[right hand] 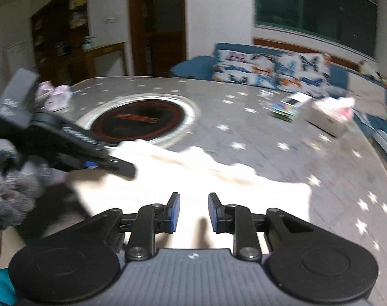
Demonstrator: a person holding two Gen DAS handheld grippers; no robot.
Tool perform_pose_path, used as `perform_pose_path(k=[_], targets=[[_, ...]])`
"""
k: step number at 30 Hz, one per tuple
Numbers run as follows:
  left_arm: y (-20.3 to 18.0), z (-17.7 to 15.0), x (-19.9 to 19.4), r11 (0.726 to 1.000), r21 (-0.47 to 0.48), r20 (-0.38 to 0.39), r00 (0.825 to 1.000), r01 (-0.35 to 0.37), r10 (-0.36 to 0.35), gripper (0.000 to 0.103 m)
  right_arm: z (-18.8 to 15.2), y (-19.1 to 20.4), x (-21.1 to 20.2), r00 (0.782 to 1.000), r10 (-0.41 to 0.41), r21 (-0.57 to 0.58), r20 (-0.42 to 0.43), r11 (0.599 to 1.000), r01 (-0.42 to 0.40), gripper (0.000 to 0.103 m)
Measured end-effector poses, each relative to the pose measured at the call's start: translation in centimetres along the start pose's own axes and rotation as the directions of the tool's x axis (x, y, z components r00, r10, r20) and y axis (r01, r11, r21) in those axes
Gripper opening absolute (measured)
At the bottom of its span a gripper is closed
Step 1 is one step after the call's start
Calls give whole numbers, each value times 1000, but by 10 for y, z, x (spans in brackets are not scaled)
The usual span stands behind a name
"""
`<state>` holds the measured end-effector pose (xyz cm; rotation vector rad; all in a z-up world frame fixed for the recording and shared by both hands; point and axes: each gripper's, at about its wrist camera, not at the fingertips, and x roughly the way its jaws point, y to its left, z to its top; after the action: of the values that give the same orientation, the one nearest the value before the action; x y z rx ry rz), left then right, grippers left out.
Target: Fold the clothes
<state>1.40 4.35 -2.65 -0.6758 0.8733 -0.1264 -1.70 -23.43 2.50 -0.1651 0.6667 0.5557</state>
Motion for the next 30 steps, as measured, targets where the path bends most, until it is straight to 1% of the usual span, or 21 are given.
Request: perform_pose_path(k=[3, 4, 5, 9, 13, 19, 24, 25, 27, 28, 29, 30], targets=[[-1, 0, 0, 1000, 18, 2, 1000, -5, 5, 26, -5, -17, 0, 999, -40, 52, -7, 998, 40, 31], [-2, 1, 1, 1000, 25, 2, 1000, -7, 7, 26, -6, -21, 0, 999, -51, 64, -9, 997, 52, 35], [-3, 1, 1, 999, 34, 4, 1000, -10, 10, 26, -9, -27, 1, 998, -69, 89, -11, 994, 69, 36], [-5, 1, 2, 998, 66, 10, 1000, -23, 22, 26, -16, -52, 3, 992, -121, 169, -22, 978, 123, 37], [-6, 2, 3, 996, 81, 11, 1000, -27, 26, 26, -23, -77, 5, 988, -151, 259, -25, 954, 152, 38], [-10, 2, 5, 992, 121, 18, 999, -48, 46, 26, -29, -98, 17, 991, -131, 347, -34, 928, 134, 38], [-12, 3, 6, 987, 152, 19, 998, -57, 55, 26, -31, -103, 26, 994, -107, 388, -14, 916, 104, 38], [-13, 3, 7, 985, 158, 21, 998, -62, 59, 26, -30, -104, 27, 995, -103, 391, -10, 915, 99, 37], [-17, 4, 8, 982, 175, 26, 997, -76, 72, 26, -29, -104, 29, 996, -89, 391, -5, 917, 84, 30], [-19, 5, 10, 979, 185, 29, 996, -85, 81, 26, -29, -103, 30, 997, -81, 389, -2, 918, 75, 21], [-21, 6, 11, 977, 192, 31, 996, -92, 88, 26, -29, -102, 31, 997, -72, 387, 1, 920, 66, 15], [-23, 7, 12, 975, 199, 31, 995, -99, 95, 26, -28, -101, 31, 997, -72, 383, 7, 922, 63, 13]])
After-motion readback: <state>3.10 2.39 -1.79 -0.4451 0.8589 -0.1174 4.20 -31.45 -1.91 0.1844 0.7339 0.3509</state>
